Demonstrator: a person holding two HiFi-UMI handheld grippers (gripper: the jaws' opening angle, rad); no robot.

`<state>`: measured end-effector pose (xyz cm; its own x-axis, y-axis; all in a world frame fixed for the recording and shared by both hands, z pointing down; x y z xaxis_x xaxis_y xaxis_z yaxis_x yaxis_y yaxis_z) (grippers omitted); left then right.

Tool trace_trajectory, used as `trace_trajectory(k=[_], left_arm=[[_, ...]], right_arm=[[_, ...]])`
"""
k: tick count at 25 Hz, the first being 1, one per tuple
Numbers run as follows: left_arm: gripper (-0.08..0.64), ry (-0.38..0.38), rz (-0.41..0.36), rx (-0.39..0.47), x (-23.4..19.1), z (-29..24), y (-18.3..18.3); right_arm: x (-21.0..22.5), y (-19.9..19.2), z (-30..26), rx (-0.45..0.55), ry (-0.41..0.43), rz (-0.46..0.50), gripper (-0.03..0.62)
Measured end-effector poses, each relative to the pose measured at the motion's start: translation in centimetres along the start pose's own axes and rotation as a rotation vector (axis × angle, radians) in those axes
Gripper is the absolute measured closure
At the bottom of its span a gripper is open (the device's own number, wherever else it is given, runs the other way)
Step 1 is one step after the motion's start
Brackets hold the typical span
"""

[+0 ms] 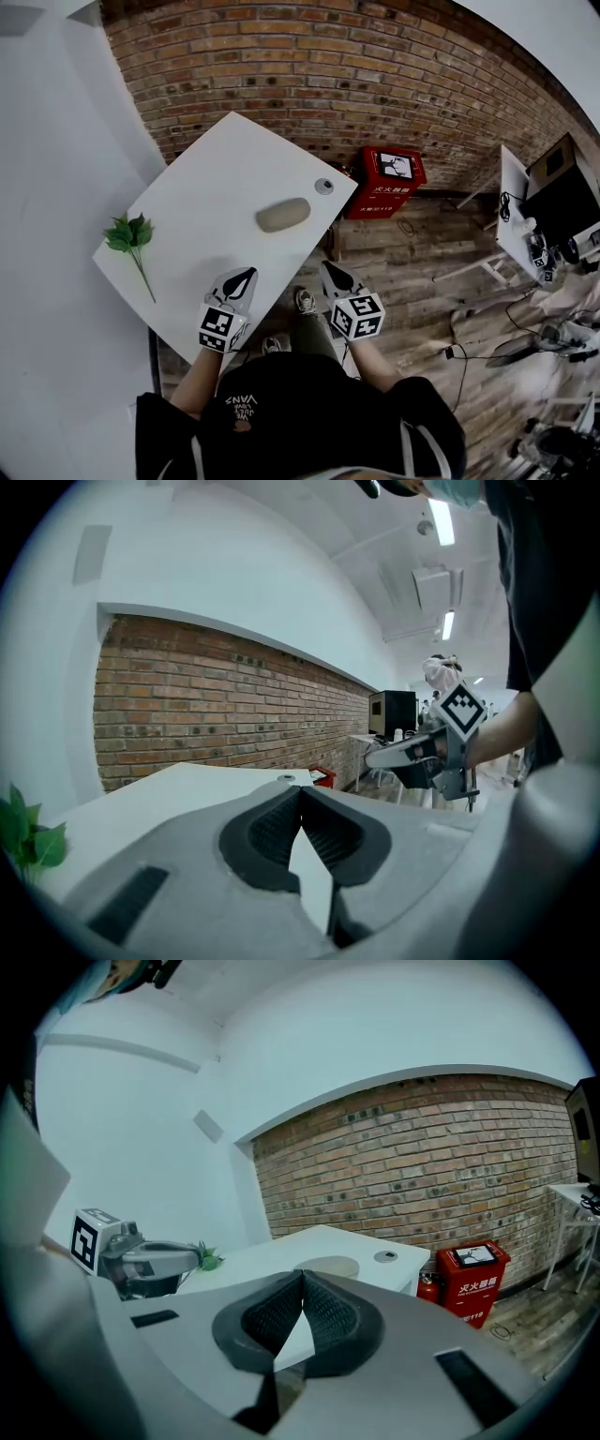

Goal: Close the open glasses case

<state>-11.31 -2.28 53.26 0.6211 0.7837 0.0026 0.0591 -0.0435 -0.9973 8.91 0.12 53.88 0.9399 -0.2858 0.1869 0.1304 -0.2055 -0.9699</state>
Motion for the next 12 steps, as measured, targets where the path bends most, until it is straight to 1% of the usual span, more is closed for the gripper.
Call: trace_trajectory(k=[3, 6, 10, 12], left_arm=[[0.549, 0.002, -0.003, -0.008, 0.4, 0.5, -0.1], [0.549, 0.0, 0.01, -0.038, 0.9, 1.2, -0.4], [0.549, 0.004, 0.015, -0.032, 1.2, 1.7, -0.9], [0.549, 0.003, 0.018, -0.043, 1.4, 2.0, -1.1]], right_arm=[[-0.1, -0.2, 0.6, -0.011, 0.002, -0.008, 0.592], [-0.4, -0.6, 1.1, -0.024, 0.0, -0.011, 0.592], [-0.8, -1.3, 1.4, -0.047, 0.001, -0.004, 0.593], [-1.0, -1.6, 1.5, -0.058, 0.007, -0.018, 0.594]])
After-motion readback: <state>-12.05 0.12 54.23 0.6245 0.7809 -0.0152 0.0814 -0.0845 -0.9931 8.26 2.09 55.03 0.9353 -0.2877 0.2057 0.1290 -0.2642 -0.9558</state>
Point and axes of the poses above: the fingertips, and each gripper's own axes: z backward along the fingers, x to its right, y out of its top, the point moved 4 cm from there along z, backward along the fingers, and after that the axes turned 9 degrees about x, right-handed, at the moved point
